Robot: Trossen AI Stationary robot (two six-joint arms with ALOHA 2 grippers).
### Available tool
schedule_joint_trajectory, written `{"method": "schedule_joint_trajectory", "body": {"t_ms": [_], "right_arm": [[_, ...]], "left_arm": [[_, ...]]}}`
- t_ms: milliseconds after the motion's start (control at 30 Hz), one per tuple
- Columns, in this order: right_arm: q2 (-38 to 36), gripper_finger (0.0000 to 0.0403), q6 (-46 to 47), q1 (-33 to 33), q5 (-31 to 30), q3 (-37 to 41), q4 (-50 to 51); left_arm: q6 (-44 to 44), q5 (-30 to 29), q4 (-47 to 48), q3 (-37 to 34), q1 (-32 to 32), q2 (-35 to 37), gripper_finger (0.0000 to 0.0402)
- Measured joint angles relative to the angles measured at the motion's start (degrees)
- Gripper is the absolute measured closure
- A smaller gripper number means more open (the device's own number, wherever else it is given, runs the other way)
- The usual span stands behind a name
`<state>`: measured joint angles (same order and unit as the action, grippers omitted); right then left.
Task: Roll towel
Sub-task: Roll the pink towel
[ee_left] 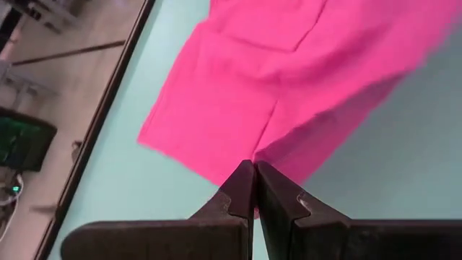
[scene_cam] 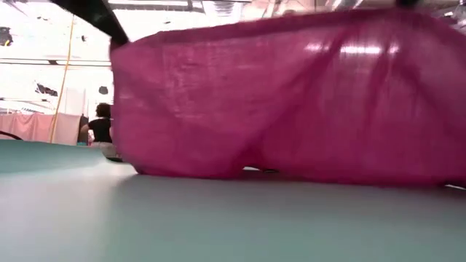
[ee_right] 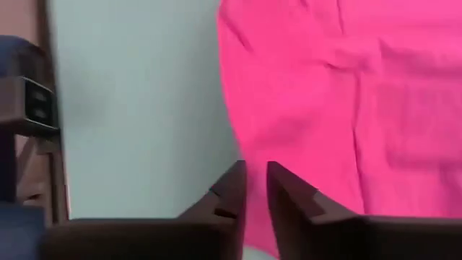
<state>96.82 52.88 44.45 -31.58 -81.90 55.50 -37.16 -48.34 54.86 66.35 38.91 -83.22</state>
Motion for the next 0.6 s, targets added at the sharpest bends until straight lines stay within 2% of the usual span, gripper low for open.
{"method": "schedule_joint_trajectory", "body": {"t_ms": [167,300,433,600], "right_arm": [[0.86,0.0263,7.54,3.71,-2.04,2.46,1.01],[2.78,0.0231,8.59,5.56,-3.5,5.65,-7.52],[7.87,0.021,2.72,6.02,-2.81,7.16,-16.38],[14.41,0.0206,-6.17,5.68,-0.78,7.14,-24.44]], "left_arm": [[-9.33,0.56,6.52,0.0,2.68,0.0,0.0401],[-11.6,0.52,6.75,-0.07,4.34,-0.02,0.0401],[-12.17,0.37,6.47,-0.09,4.64,-0.02,0.0401],[-12.07,-0.24,5.22,-0.09,4.64,-0.02,0.0401]]}}
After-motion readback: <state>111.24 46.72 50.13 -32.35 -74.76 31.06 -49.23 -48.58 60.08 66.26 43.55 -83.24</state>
